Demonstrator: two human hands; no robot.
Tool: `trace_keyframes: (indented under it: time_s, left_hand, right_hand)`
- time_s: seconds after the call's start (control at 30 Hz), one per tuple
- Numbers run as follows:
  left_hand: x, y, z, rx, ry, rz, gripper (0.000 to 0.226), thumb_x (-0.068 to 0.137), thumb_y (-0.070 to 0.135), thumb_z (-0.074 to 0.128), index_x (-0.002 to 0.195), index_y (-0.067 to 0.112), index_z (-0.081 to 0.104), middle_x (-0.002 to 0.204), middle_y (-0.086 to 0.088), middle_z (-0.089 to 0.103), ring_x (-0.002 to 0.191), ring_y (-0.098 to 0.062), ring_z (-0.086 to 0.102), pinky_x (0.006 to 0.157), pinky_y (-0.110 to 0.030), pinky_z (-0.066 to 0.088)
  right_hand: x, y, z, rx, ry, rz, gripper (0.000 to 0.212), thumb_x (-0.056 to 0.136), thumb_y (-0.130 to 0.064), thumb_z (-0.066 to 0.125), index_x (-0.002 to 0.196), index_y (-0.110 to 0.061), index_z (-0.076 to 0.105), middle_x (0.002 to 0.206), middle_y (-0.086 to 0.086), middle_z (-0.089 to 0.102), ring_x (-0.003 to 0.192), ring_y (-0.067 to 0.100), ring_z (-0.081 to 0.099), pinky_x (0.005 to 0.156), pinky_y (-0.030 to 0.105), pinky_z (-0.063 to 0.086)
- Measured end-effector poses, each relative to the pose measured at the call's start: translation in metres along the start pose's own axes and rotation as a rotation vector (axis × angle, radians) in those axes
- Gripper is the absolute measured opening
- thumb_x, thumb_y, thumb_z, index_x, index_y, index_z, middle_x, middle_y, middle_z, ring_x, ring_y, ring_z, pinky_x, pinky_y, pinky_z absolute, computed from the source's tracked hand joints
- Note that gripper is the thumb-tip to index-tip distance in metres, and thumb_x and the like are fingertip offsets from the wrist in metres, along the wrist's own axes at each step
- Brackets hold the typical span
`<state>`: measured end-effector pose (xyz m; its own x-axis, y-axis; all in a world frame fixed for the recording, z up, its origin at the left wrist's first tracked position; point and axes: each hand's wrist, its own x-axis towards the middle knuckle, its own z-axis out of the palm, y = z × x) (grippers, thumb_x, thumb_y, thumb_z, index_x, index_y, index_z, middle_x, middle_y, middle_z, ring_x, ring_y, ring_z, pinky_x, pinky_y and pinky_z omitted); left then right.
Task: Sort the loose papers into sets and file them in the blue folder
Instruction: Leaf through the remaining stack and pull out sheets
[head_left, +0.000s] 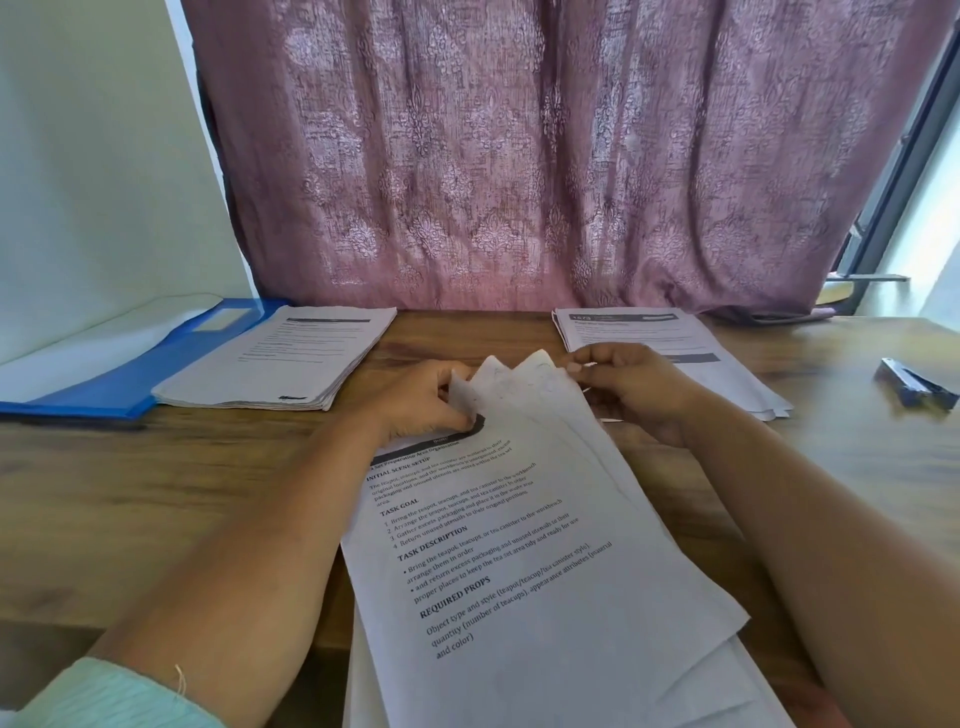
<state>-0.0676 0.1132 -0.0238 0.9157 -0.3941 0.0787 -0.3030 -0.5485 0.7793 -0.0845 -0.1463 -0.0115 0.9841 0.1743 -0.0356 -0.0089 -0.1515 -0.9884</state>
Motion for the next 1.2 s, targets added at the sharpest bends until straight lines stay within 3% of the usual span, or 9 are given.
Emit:
trace_keyframes:
  time_s: [0.1,0.17,0.3,0.47,0.73,0.87,0.93,1.0,1.2]
  left_hand:
    - [0.002,-0.002,-0.003,0.005,-0.031,0.011,0.022,0.075,0.001,0.080,0.095,0.006,0.071,0.095,-0.007,0.074,0.084,-0.009,0.065,0.082,-0.029,0.054]
    - [0.003,-0.003,-0.005,0.029,-0.034,0.014,0.028,0.074,0.002,0.081,0.098,-0.001,0.068,0.100,-0.016,0.072,0.085,-0.013,0.064,0.086,-0.035,0.053]
    - [0.005,-0.004,-0.006,0.051,-0.032,0.030,0.031,0.072,0.002,0.082,0.095,-0.006,0.063,0.101,-0.023,0.067,0.082,-0.014,0.061,0.090,-0.047,0.051]
    - [0.005,-0.003,-0.005,0.008,-0.043,0.006,0.035,0.071,0.001,0.081,0.101,-0.002,0.064,0.105,-0.023,0.068,0.092,-0.022,0.065,0.096,-0.053,0.049]
    - [0.002,-0.001,-0.005,-0.010,-0.028,-0.022,0.038,0.072,-0.005,0.079,0.108,-0.001,0.066,0.108,-0.015,0.072,0.107,-0.033,0.065,0.098,-0.049,0.049]
    - [0.003,0.000,-0.004,-0.007,-0.023,-0.012,0.031,0.074,-0.003,0.079,0.102,0.007,0.070,0.099,-0.004,0.075,0.096,-0.017,0.069,0.093,-0.039,0.054]
    - [0.002,0.000,-0.004,0.001,-0.018,-0.006,0.030,0.075,-0.004,0.077,0.092,0.021,0.071,0.087,0.009,0.075,0.083,-0.001,0.067,0.080,-0.024,0.053]
    - [0.000,0.001,-0.003,0.042,-0.002,-0.015,0.033,0.075,0.007,0.079,0.094,0.033,0.072,0.090,0.018,0.074,0.086,0.005,0.066,0.081,-0.021,0.049]
    - [-0.003,0.005,-0.002,0.059,0.019,-0.037,0.039,0.078,0.014,0.079,0.111,0.032,0.071,0.104,0.017,0.073,0.096,0.004,0.065,0.082,-0.018,0.047]
  right_hand:
    - [-0.001,-0.004,-0.002,0.195,-0.042,-0.029,0.018,0.097,-0.015,0.055,0.108,-0.009,0.068,0.087,0.008,0.073,0.068,0.013,0.068,0.059,0.020,0.055]
    - [0.001,-0.006,-0.004,0.249,0.066,-0.016,0.016,0.098,-0.012,0.053,0.108,-0.009,0.065,0.083,0.009,0.073,0.069,0.014,0.071,0.056,0.019,0.055]
    - [0.006,-0.001,-0.013,-0.148,0.347,-0.002,0.007,0.093,-0.008,0.061,0.095,-0.010,0.067,0.088,0.011,0.073,0.072,0.016,0.068,0.069,0.025,0.058]
    - [0.000,0.002,-0.011,-0.381,0.186,0.073,0.025,0.073,-0.026,0.085,0.091,-0.015,0.071,0.075,-0.002,0.072,0.068,0.010,0.066,0.065,0.023,0.054]
    - [0.000,0.000,-0.012,-0.323,0.105,-0.055,0.037,0.066,-0.006,0.087,0.099,-0.009,0.070,0.078,0.008,0.074,0.073,0.014,0.070,0.067,0.023,0.055]
    - [0.003,0.002,-0.016,-0.351,0.116,-0.093,0.025,0.066,-0.009,0.087,0.084,-0.004,0.070,0.080,0.015,0.072,0.072,0.015,0.066,0.070,0.025,0.056]
    - [0.004,0.004,-0.016,-0.426,0.137,-0.141,0.021,0.066,-0.014,0.088,0.079,-0.010,0.072,0.072,0.002,0.071,0.066,0.005,0.062,0.067,0.019,0.051]
    - [0.005,0.004,-0.016,-0.465,0.176,-0.183,0.017,0.069,-0.018,0.087,0.075,-0.017,0.072,0.065,-0.010,0.067,0.057,-0.003,0.056,0.059,0.010,0.042]
    - [0.016,0.002,-0.038,-0.198,0.553,-0.308,0.021,0.084,-0.023,0.074,0.072,-0.023,0.057,0.062,-0.007,0.060,0.055,0.007,0.050,0.056,0.024,0.038]
